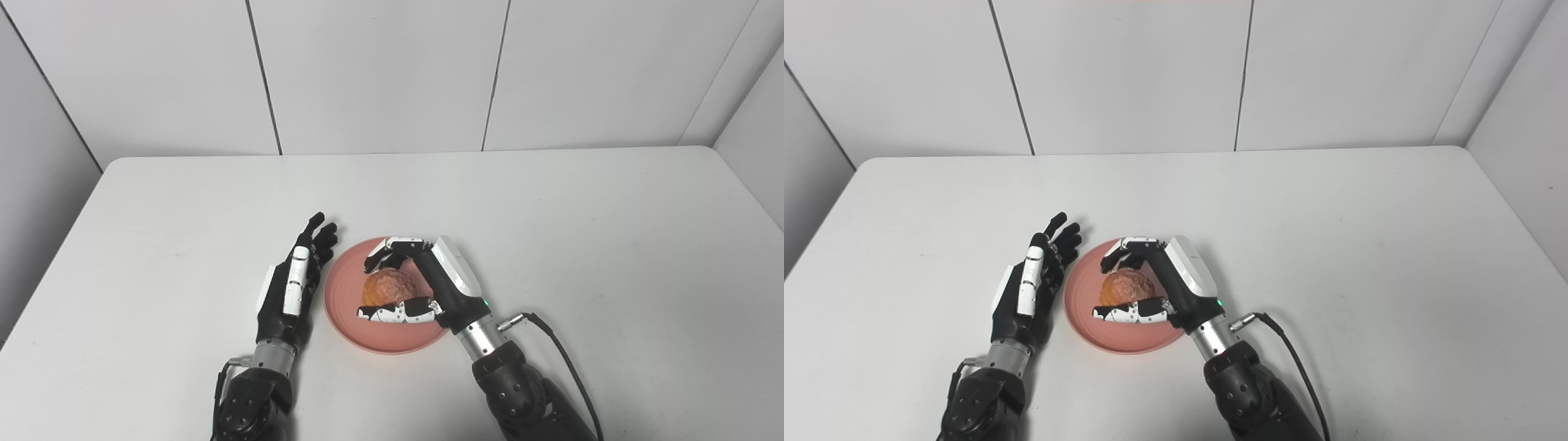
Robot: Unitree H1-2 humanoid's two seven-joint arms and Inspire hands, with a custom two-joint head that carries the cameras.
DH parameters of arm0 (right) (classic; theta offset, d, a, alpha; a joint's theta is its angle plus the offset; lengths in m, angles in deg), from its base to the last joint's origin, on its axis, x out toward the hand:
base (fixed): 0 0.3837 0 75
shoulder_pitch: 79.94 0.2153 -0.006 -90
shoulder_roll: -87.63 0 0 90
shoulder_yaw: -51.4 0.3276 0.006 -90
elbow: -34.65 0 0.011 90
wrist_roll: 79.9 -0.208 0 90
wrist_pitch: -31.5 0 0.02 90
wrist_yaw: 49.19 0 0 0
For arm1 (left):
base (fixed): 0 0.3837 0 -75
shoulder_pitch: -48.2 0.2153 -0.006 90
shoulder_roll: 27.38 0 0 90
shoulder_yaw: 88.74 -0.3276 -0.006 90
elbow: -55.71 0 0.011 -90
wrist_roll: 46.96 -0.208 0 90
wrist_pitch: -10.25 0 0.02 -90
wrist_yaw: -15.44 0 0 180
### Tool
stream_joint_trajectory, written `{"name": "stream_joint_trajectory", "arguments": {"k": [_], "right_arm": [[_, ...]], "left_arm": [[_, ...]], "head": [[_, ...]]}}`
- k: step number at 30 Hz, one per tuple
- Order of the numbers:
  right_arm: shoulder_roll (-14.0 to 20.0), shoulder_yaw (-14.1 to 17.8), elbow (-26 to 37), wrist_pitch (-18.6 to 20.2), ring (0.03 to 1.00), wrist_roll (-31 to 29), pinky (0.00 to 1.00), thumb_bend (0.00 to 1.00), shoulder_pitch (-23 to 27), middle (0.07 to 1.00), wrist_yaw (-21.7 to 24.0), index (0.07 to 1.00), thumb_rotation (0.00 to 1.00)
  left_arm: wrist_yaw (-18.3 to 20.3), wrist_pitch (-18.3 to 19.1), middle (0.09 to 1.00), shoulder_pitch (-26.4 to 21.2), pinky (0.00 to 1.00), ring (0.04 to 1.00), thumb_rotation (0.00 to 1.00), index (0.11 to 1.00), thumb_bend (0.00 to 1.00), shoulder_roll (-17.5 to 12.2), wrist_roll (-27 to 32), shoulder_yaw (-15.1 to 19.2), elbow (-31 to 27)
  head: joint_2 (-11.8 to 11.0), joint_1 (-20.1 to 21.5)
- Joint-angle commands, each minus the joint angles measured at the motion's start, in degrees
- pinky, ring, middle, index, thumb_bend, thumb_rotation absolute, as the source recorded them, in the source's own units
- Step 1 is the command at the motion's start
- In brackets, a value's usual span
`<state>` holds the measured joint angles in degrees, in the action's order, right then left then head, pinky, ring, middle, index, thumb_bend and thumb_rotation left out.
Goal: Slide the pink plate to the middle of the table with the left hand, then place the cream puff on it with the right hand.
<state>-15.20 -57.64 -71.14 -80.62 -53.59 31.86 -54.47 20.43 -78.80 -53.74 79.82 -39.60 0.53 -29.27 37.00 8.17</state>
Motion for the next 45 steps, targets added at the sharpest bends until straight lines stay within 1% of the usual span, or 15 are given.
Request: {"name": "stream_joint_trajectory", "arguments": {"k": [1,7,14,16,17,19,21,24,25,28,30,34,41,43,45], "right_arm": [[0.10,0.25,-1.27,-0.68,0.474,0.05,0.47,0.51,0.57,0.536,0.28,0.447,0.00],[0.88,-0.07,-1.92,-0.24,0.474,1.02,0.50,0.51,1.19,0.544,1.70,0.454,0.00],[1.25,0.03,-1.41,2.00,0.472,4.38,0.55,0.51,1.23,0.539,1.95,0.462,0.00],[1.50,-0.12,-1.07,2.52,0.606,5.02,0.56,0.51,1.32,0.540,2.49,0.464,0.00],[1.66,-0.25,-0.89,2.76,0.644,5.36,0.59,0.51,1.37,0.614,2.74,0.480,0.07],[2.11,-0.65,0.16,4.00,0.688,6.32,0.64,0.50,1.28,0.680,3.92,0.493,0.12],[2.62,-1.05,1.44,5.58,0.738,6.86,0.69,0.50,1.13,0.728,5.52,0.498,0.14],[3.24,-1.46,2.78,7.18,0.782,7.14,0.72,0.50,0.98,0.768,7.31,0.499,0.15],[3.44,-1.56,3.38,7.73,0.809,7.20,0.74,0.55,0.89,0.787,7.87,0.622,0.24],[3.94,-1.87,4.66,8.80,0.840,7.53,0.77,0.59,0.74,0.808,8.91,0.728,0.34],[4.24,-2.04,5.32,9.09,0.869,8.00,0.83,0.60,0.72,0.827,9.31,0.755,0.38],[4.40,-1.95,6.18,9.06,0.917,8.16,0.93,0.62,0.41,0.874,9.54,0.786,0.46],[4.24,-1.07,7.85,7.12,0.968,6.04,0.98,0.63,-0.21,0.951,9.00,0.859,0.57],[4.05,-0.79,8.12,6.09,0.963,5.56,0.96,0.64,-0.23,0.957,8.11,0.874,0.63],[3.81,-0.53,8.33,5.27,0.961,4.89,0.96,0.64,-0.28,0.960,7.48,0.883,0.64]], "left_arm": [[0.43,1.31,0.907,0.95,0.95,0.916,1.00,0.915,0.55,-0.18,0.08,-0.31,0.42],[0.07,0.65,0.903,0.91,0.95,0.911,1.00,0.907,0.55,-0.22,-0.47,-0.42,0.67],[0.23,0.37,0.903,0.92,0.95,0.911,1.00,0.910,0.56,-0.17,-0.09,-0.38,0.67],[0.17,0.53,0.902,0.91,0.95,0.910,1.00,0.909,0.55,-0.18,-0.12,-0.37,0.62],[0.14,0.59,0.900,0.90,0.95,0.909,1.00,0.906,0.55,-0.17,-0.10,-0.35,0.61],[0.15,0.77,0.900,0.92,0.95,0.909,1.00,0.905,0.56,-0.15,0.04,-0.30,0.42],[0.07,0.69,0.899,0.96,0.95,0.908,1.00,0.903,0.55,-0.10,0.00,-0.29,0.23],[0.20,0.96,0.902,1.02,0.95,0.911,1.00,0.906,0.54,-0.09,0.26,-0.28,-0.05],[0.22,0.91,0.903,1.05,0.95,0.911,1.00,0.905,0.54,-0.12,0.24,-0.28,-0.05],[0.29,0.66,0.904,1.02,0.95,0.910,1.00,0.903,0.54,-0.22,0.16,-0.31,0.14],[0.32,0.70,0.906,0.93,0.95,0.912,1.00,0.901,0.54,-0.22,0.30,-0.25,0.19],[0.13,1.53,0.907,1.00,0.96,0.914,1.00,0.897,0.54,-0.06,0.49,-0.12,-0.28],[0.00,1.18,0.904,1.01,0.96,0.914,1.00,0.898,0.54,-0.02,0.27,-0.11,-0.16],[-0.20,1.58,0.897,1.02,0.96,0.910,1.00,0.892,0.55,0.07,0.22,-0.05,-0.28],[-0.21,1.77,0.896,1.03,0.96,0.911,1.00,0.893,0.55,0.07,0.20,-0.06,-0.37]], "head": [[-0.05,-0.08],[0.19,-0.19],[0.31,-0.27],[0.31,-0.27],[0.31,-0.27],[0.53,-0.29],[0.53,-0.29],[0.53,-0.29],[0.53,-0.29],[0.53,-0.29],[0.64,-0.36],[0.64,-0.36],[0.98,-0.47],[0.98,-0.47],[0.98,-0.47]]}}
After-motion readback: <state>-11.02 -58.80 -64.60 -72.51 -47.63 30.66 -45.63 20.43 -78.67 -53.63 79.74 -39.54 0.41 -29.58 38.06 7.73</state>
